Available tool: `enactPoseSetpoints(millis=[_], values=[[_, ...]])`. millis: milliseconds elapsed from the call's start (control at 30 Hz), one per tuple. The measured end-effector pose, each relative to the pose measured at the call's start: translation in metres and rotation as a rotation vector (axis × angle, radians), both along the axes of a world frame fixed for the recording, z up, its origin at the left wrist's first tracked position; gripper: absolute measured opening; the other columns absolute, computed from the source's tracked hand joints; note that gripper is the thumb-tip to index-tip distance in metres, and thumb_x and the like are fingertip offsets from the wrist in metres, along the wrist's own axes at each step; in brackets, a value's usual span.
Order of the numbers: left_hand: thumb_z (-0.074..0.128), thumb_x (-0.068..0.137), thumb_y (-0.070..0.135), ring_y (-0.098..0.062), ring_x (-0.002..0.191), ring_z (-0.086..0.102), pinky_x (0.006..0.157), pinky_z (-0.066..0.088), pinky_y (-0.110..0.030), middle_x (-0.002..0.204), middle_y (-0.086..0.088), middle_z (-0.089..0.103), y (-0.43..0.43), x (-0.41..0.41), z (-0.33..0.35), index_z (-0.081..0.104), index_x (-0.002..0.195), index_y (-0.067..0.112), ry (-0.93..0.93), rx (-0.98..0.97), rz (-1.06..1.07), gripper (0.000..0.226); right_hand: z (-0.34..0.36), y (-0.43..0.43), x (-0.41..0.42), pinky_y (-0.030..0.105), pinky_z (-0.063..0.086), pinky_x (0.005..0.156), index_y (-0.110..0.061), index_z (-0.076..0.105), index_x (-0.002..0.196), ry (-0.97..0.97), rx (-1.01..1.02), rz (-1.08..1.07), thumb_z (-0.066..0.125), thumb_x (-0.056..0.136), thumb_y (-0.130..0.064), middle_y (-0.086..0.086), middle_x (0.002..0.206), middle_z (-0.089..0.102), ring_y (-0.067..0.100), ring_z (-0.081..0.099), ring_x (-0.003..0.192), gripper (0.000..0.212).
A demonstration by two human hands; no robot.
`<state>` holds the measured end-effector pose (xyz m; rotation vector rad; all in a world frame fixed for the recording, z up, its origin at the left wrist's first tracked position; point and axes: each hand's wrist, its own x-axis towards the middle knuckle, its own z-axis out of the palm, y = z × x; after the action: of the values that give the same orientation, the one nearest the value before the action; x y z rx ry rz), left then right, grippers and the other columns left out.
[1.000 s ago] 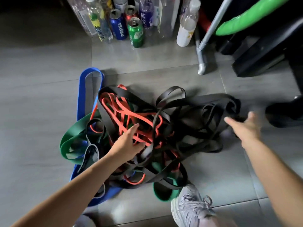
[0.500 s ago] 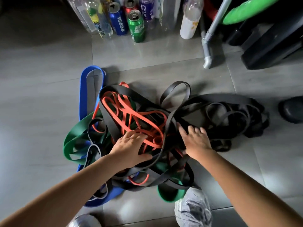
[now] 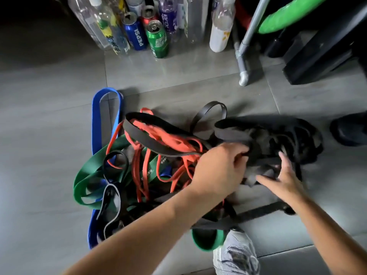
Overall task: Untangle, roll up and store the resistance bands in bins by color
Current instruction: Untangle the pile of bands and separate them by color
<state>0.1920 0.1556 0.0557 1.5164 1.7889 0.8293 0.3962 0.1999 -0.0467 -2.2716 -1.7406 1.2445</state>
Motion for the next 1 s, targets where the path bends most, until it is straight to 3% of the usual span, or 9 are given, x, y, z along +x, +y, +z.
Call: enactPoseSetpoints(millis=[100,200,300,400,467,567,700,833,1000], values=[[0.056,0.088,0.013,-0.015,0.079,0.062,0.071,0.047,-0.024,0.086,0.001,0.069,0.024,0.014,0.001,0.07,0.098,0.009,-0.157,-0.09,0.022,0.017,0.034,-0.004,-0.037,0.029,0.035,0.106,-0.03,0.014,0.148,0.523,0.039,0.072,0.085,0.066,-0.017,-0.004,0.146,0.037,0.008,0.038,0.132,0.11],[0.047,0.09,0.036,-0.01,0.06,0.051,0.061,0.042,-0.026,0.065,-0.003,0.061,0.027,0.005,-0.005,0.065,0.082,0.001,-0.31,-0.2,-0.004,0.04,0.053,-0.002,-0.071,0.032,0.05,0.087,-0.025,0.049,0.124,0.955,0.018,-0.085,0.078,0.073,-0.015,-0.003,0.115,0.063,0.013,0.06,0.109,0.06],[0.048,0.092,0.039,-0.004,0.068,0.061,0.068,0.046,-0.023,0.071,0.002,0.066,0.019,-0.025,-0.009,0.067,0.086,0.001,-0.255,-0.094,0.161,0.042,0.058,0.009,-0.092,0.036,0.045,0.077,-0.02,0.062,0.092,0.921,0.017,-0.386,0.072,0.078,-0.019,-0.004,0.079,0.069,0.008,0.066,0.076,0.018],[0.052,0.094,0.018,0.004,0.06,0.051,0.06,0.04,-0.013,0.066,0.017,0.054,0.004,-0.07,-0.028,0.063,0.08,0.016,-0.148,-0.177,0.288,0.018,0.069,0.033,-0.074,0.02,0.047,0.07,-0.023,0.057,0.091,0.856,0.2,-0.604,0.058,0.091,-0.011,-0.021,0.06,0.065,-0.007,0.062,0.061,0.011],[0.052,0.092,0.017,-0.006,0.059,0.05,0.063,0.042,-0.027,0.062,0.011,0.052,-0.013,-0.092,-0.052,0.058,0.072,0.02,-0.025,-0.325,0.255,0.021,0.083,0.056,-0.041,0.015,0.051,0.076,-0.022,0.055,0.095,0.918,0.433,-0.846,0.058,0.092,-0.013,-0.021,0.062,0.064,-0.006,0.061,0.068,0.01],[0.058,0.087,0.023,-0.02,0.102,0.059,0.091,0.045,-0.034,0.106,-0.001,0.064,-0.034,-0.093,-0.08,0.064,0.107,0.019,0.137,-0.484,0.251,0.021,0.079,0.076,0.004,0.025,0.051,0.08,-0.021,0.054,0.107,0.807,0.484,-1.038,0.064,0.087,-0.021,-0.007,0.092,0.063,0.007,0.06,0.091,0.023],[0.058,0.087,0.034,-0.025,0.137,0.025,0.111,0.023,-0.035,0.149,-0.005,0.03,-0.044,-0.063,-0.093,0.034,0.143,0.024,0.363,-0.427,-0.055,0.061,0.038,0.057,0.004,0.032,0.041,0.088,-0.023,0.057,0.12,0.355,-0.102,-0.754,0.069,0.08,-0.04,0.0,0.124,0.056,0.016,0.052,0.107,0.044],[0.053,0.089,0.041,-0.027,0.144,0.0,0.116,0.009,-0.045,0.158,0.001,-0.004,-0.026,-0.036,-0.104,0.001,0.149,0.032,0.64,-0.393,-0.449,0.08,0.013,0.018,-0.047,0.036,0.026,0.107,0.001,0.032,0.142,-0.141,0.065,-0.095,0.069,0.081,-0.04,0.023,0.144,0.037,0.034,0.034,0.133,0.082],[0.051,0.087,0.053,-0.028,0.142,0.014,0.113,0.007,-0.055,0.145,-0.009,0.041,-0.003,-0.047,-0.124,0.0,0.15,0.017,0.949,-0.53,-0.583,0.089,-0.027,0.0,-0.094,0.037,0.026,0.108,-0.01,0.028,0.144,-0.182,0.052,0.478,0.06,0.083,-0.049,0.013,0.143,0.038,0.031,0.033,0.133,0.078]])
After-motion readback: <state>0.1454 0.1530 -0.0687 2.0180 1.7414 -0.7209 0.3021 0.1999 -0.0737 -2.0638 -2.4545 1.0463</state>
